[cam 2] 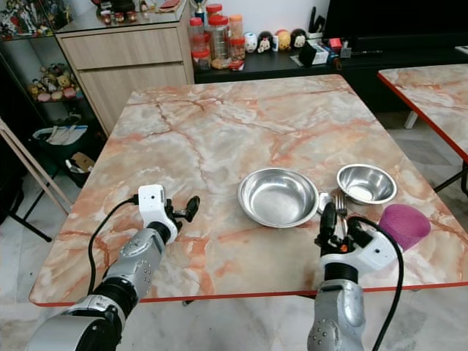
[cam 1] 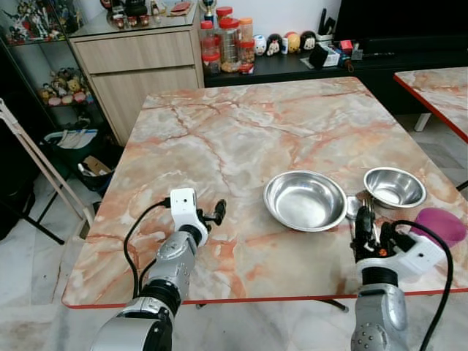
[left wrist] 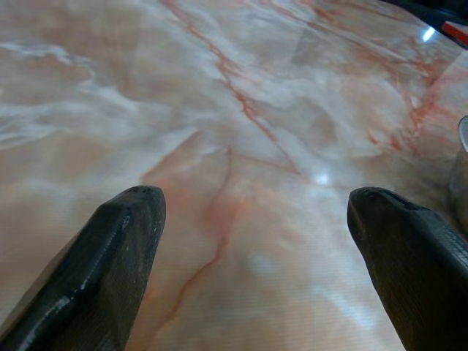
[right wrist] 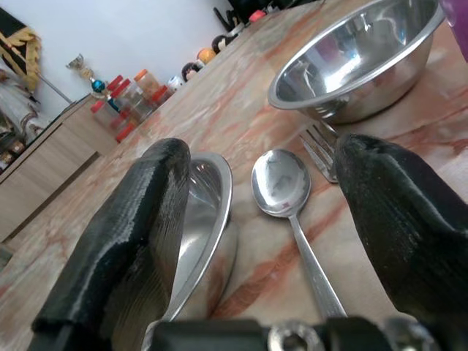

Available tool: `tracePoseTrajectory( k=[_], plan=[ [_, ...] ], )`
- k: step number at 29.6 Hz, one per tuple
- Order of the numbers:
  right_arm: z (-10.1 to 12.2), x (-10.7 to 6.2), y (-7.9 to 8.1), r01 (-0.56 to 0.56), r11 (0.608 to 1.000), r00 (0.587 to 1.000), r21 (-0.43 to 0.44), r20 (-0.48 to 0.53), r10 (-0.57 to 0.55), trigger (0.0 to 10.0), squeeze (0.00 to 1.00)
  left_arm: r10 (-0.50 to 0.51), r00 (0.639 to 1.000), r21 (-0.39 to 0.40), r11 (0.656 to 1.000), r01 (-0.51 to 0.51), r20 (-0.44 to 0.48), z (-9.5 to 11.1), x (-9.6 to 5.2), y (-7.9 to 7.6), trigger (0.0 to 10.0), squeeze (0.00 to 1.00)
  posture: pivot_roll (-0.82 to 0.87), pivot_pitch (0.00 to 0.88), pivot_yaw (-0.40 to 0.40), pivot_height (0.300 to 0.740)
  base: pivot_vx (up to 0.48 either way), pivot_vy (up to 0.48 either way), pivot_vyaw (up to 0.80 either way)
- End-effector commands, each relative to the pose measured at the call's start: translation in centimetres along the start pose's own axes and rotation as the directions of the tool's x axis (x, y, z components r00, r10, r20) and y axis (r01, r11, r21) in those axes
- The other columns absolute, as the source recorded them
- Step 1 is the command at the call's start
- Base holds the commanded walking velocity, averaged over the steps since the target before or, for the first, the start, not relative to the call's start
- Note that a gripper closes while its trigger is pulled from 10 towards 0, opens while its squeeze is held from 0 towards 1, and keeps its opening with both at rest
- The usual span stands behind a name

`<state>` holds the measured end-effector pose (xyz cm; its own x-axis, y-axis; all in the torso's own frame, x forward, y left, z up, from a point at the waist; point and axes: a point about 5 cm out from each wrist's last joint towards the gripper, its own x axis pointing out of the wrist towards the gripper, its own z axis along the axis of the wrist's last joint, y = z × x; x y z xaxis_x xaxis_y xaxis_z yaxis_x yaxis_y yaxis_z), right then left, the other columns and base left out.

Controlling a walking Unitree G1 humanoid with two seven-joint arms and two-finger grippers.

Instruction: Setting the table

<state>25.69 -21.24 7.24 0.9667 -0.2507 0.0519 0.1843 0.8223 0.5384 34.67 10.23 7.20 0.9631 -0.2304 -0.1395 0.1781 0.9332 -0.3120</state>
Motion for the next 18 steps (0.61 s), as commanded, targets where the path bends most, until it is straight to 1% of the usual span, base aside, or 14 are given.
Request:
tracePoseTrajectory(
  k=[1,5,9,14,18],
  plan=[
    [0.2,0.2,0.5,-0.026,1.0,1.0,0.003,-0.006,0.026,10.0,0.0,0.001,1.0,0.009,1.0,-0.001,-0.005,0.0,0.0,0.1,10.0,0.0,-0.1,0.0,0.085,0.74,0.0,0.0,0.0],
    [0.4,-0.1,1.0,-0.092,0.994,0.995,-0.061,-0.043,0.089,10.0,0.0,-0.002,1.0,0.016,1.0,0.002,-0.005,-0.1,0.0,0.0,10.0,0.0,-0.11,0.0,0.085,0.74,0.0,0.0,0.0],
    [0.8,-0.5,0.8,-0.131,0.986,0.99,-0.102,-0.073,0.124,10.0,0.0,-0.004,1.0,0.019,1.0,0.004,-0.004,-0.1,0.0,0.0,10.0,0.0,-0.11,0.0,0.07,0.74,0.0,0.0,0.0],
    [1.1,-0.7,0.3,-0.144,0.982,0.986,-0.124,-0.101,0.132,10.0,0.0,0.001,1.0,0.012,1.0,-0.001,-0.001,-0.3,0.0,-0.2,10.0,0.0,-0.11,0.0,0.057,0.74,0.0,0.0,0.0],
    [1.2,-1.1,1.1,-0.201,0.97,0.974,-0.135,-0.136,0.183,10.0,0.0,0.006,1.0,0.004,1.0,-0.006,0.001,-0.4,-0.1,-0.3,10.0,0.0,-0.11,0.0,0.047,0.74,0.0,0.0,0.0]
  ],
)
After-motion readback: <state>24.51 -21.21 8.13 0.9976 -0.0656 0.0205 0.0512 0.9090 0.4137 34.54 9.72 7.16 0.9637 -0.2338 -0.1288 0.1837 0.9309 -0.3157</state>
